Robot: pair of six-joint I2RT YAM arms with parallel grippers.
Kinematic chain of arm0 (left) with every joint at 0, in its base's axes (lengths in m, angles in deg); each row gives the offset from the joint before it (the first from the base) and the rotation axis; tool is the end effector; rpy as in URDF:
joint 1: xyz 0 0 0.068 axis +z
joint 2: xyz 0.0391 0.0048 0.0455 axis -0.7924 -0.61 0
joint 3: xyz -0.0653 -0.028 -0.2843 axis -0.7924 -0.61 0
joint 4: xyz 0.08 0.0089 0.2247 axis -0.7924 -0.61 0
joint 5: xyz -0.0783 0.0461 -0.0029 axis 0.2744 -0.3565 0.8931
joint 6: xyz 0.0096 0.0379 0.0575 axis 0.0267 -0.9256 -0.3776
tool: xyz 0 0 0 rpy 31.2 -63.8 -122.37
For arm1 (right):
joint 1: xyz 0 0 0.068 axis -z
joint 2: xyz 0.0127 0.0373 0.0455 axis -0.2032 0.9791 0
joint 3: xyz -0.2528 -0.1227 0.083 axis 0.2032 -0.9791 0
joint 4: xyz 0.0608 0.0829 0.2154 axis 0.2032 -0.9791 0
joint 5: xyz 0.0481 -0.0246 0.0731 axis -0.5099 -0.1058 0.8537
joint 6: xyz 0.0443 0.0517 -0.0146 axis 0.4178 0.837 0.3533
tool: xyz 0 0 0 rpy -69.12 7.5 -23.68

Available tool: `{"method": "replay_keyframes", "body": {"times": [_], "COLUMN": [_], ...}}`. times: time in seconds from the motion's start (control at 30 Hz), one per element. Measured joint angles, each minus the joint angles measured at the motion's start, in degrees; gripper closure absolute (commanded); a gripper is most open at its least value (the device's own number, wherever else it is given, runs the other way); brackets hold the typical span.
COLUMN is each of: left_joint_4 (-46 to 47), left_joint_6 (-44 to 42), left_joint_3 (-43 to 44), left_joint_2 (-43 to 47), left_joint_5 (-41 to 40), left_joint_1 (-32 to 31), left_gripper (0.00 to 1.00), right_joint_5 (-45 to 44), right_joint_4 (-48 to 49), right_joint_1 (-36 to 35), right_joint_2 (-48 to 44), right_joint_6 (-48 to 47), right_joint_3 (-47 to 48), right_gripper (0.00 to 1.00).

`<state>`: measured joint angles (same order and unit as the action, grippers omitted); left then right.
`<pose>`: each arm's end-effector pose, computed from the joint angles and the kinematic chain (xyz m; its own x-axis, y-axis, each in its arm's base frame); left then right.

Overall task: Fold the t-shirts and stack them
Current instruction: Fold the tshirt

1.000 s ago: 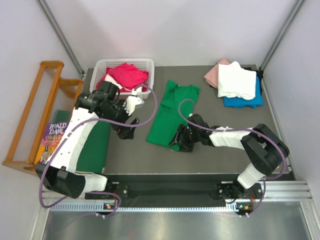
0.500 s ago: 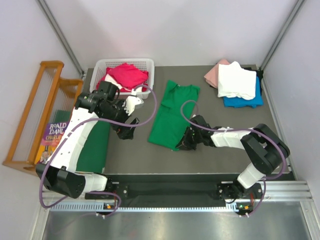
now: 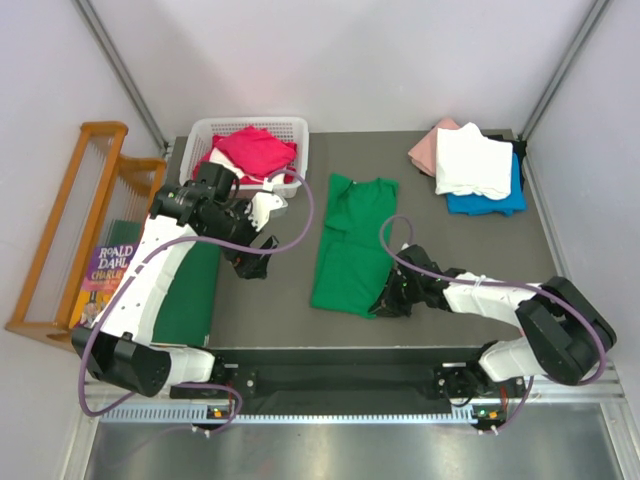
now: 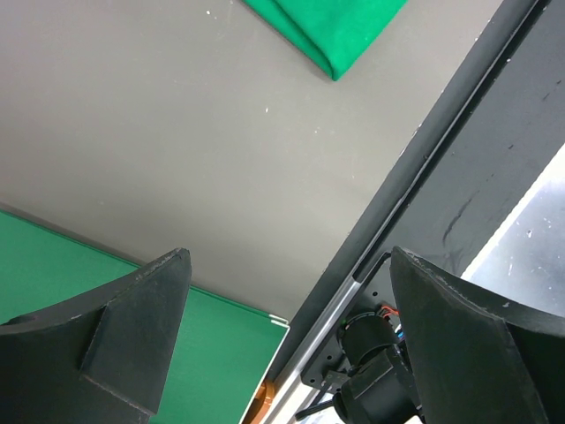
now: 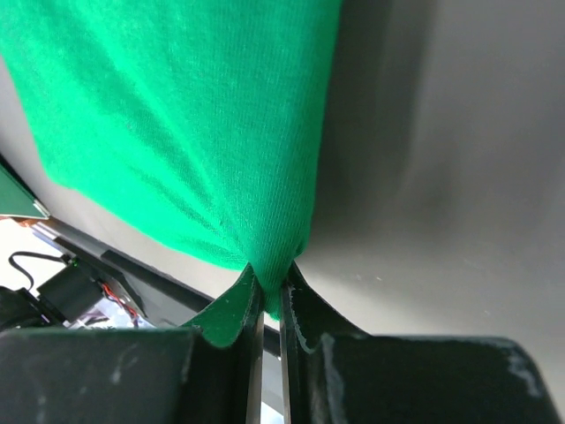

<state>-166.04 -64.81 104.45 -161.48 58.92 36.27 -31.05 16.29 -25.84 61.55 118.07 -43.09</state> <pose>0.1860 -0.0797 0.3588 -0.5089 0.6866 -0.5193 0.8426 0.5208 -0.1371 0.1664 0.1482 0.1566 -0.9429 0.3262 -0.0673 0.2262 0.7755 0.5895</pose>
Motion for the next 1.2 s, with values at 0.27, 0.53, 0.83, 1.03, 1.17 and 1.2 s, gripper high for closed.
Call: {"method": "replay_keyframes", "body": {"times": [0.27, 0.53, 0.83, 1.03, 1.17, 1.2], "left_joint_4": [0.2, 4.6, 14.3, 21.0, 24.0, 24.4], "left_joint_6": [0.6, 6.3, 15.1, 21.4, 24.4, 24.8], "left_joint_3": [-0.6, -10.6, -12.5, -12.6, -12.7, -12.7], "left_joint_2": [0.0, -6.7, -19.9, -26.3, -29.7, -30.6], "left_joint_5": [3.5, 4.8, 3.8, 5.4, 5.9, 5.9], "left_joint_1": [-0.3, -7.9, -10.5, -12.0, -12.4, -12.5], "left_gripper": [0.01, 0.01, 0.02, 0.12, 0.17, 0.17], "right_joint_5": [0.1, 0.3, 0.4, 0.5, 0.6, 0.7], "right_joint_4": [-1.7, -1.9, -1.9, -1.9, -1.9, -1.9], "right_joint_1": [0.6, 0.7, 0.7, 0.8, 0.9, 0.9], "right_joint_2": [-0.5, 0.0, 0.1, 0.1, 0.1, 0.1], "right_joint_6": [-1.2, -1.8, -1.7, -1.7, -1.7, -1.7], "right_joint_3": [-0.2, 0.3, 0.3, 0.3, 0.3, 0.3], "right_gripper": [0.97, 0.97, 0.98, 0.98, 0.99, 0.98]}}
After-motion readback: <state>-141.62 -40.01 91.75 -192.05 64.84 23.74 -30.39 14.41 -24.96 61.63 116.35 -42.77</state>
